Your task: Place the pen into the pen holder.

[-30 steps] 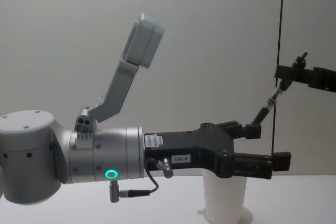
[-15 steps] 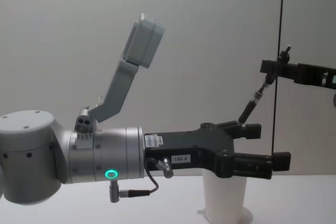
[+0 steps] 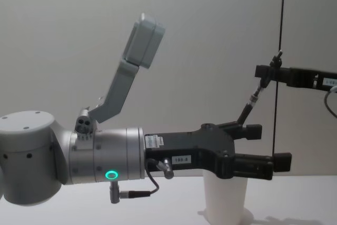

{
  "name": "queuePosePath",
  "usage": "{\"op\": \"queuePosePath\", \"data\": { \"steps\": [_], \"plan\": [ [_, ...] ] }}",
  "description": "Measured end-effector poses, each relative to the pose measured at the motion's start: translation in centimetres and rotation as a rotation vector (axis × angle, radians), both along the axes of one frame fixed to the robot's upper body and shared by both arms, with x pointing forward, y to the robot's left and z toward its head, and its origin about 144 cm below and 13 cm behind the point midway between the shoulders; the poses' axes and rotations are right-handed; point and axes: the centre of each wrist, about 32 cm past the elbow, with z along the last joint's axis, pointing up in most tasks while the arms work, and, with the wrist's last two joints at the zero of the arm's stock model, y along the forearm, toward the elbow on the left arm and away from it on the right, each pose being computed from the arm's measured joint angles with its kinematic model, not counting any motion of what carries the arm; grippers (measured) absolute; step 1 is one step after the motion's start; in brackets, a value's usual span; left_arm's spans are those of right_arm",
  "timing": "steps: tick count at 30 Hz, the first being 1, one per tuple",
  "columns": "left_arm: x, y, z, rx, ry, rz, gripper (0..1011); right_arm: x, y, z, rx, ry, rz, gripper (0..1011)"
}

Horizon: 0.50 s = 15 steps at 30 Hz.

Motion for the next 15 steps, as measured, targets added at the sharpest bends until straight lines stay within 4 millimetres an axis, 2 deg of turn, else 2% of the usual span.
{"op": "queuePosePath", "data": {
  "steps": [15],
  "plan": [
    [0.0, 0.0, 0.0, 0.000, 0.000, 0.000, 1000, 1.7, 0.2, -0.5, -0.045, 0.055, -0.011, 131]
  ]
}}
